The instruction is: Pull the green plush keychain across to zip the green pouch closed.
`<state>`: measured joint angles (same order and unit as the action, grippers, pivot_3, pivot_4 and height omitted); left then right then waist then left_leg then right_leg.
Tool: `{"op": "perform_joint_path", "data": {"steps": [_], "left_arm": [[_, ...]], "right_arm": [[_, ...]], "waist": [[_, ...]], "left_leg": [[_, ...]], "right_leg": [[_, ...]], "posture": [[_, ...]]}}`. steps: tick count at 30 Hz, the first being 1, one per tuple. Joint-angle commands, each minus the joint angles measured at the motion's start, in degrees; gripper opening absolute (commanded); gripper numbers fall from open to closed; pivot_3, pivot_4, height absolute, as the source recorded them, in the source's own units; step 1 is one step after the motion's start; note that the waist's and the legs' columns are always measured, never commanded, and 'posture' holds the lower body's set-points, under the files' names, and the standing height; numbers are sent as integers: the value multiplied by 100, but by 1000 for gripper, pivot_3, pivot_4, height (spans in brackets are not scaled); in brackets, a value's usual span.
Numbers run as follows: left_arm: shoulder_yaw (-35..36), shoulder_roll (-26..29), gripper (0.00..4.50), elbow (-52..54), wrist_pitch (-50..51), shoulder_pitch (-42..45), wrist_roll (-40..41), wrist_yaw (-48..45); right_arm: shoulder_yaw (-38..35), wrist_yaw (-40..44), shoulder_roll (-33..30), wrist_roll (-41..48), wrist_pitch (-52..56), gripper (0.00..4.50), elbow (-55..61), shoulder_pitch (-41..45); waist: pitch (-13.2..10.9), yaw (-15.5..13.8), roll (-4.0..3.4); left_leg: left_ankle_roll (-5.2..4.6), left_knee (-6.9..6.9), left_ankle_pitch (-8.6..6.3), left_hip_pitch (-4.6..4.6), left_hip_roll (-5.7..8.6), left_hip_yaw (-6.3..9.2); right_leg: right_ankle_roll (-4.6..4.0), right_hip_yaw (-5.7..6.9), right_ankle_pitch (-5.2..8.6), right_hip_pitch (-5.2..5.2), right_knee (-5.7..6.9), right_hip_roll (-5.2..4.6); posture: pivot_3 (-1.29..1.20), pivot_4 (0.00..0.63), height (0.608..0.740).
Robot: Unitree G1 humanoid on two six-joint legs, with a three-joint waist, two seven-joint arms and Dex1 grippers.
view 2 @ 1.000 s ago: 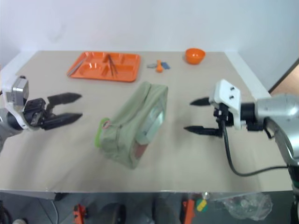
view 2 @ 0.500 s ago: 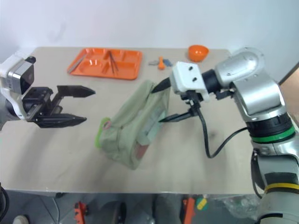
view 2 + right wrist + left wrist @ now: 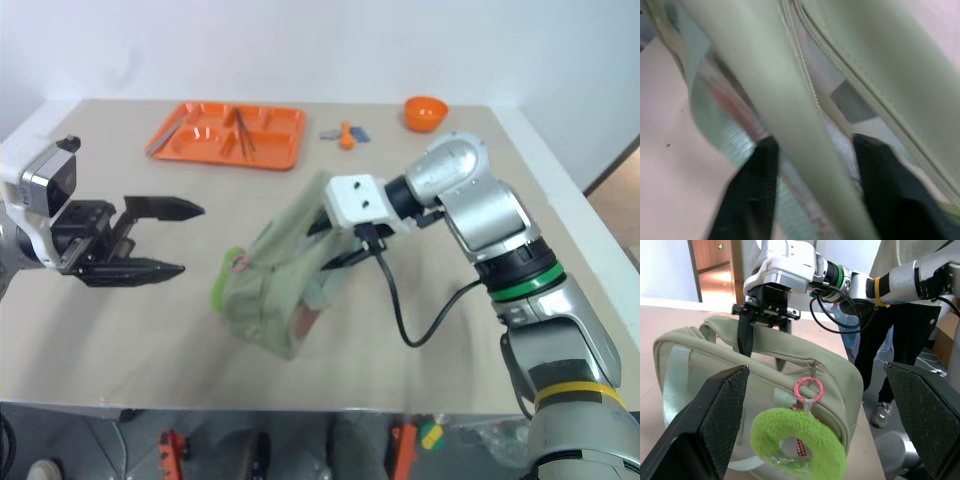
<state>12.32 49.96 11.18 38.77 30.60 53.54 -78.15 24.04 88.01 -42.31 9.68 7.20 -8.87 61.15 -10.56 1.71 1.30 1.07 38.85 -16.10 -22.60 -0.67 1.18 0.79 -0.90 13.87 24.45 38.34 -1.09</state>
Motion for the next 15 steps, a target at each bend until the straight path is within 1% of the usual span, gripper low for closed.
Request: {"op": "perform_joint_path", "data": {"steps": [1, 4, 10, 12, 15], "left_arm": [[236, 62, 4500, 196, 26, -5, 157, 50], [237, 111, 4500, 206, 41, -15, 157, 81], [185, 169, 4500, 253, 10, 84, 55, 214], [213, 171, 4500, 267, 16, 84, 83, 254], [270, 148, 4500, 327, 52, 26, 174, 336]], "right_arm": [[-134, 214, -11, -45, -122, 1056, 7, -42], [-137, 225, -22, -48, -80, 16, 21, -77], [-247, 156, -129, -58, 138, 16, 11, -93], [-374, 37, -183, -20, 273, 16, 67, -101], [-716, -424, -184, -20, 539, 16, 182, 55]], "waist": [[0, -1, 0], [0, -13, 0], [0, -24, 0], [0, -32, 0], [0, -37, 0]], "left_leg": [[0, 0, 0, 0, 0, 0], [1, 0, 1, 2, -1, 1], [5, 5, 4, 6, -1, 1], [6, 8, 4, 6, -1, 1], [6, 15, 4, 6, 0, 0]], "right_leg": [[0, 0, 0, 0, 1, -1], [-1, 0, 0, 1, 6, 1], [-3, -1, -2, 0, 16, 6], [-3, -1, -2, 0, 19, 6], [-3, -2, -2, -1, 25, 5]], "posture": [[0, 150, 740], [0, 150, 740], [0, 150, 740], [0, 150, 740], [0, 150, 740]]}}
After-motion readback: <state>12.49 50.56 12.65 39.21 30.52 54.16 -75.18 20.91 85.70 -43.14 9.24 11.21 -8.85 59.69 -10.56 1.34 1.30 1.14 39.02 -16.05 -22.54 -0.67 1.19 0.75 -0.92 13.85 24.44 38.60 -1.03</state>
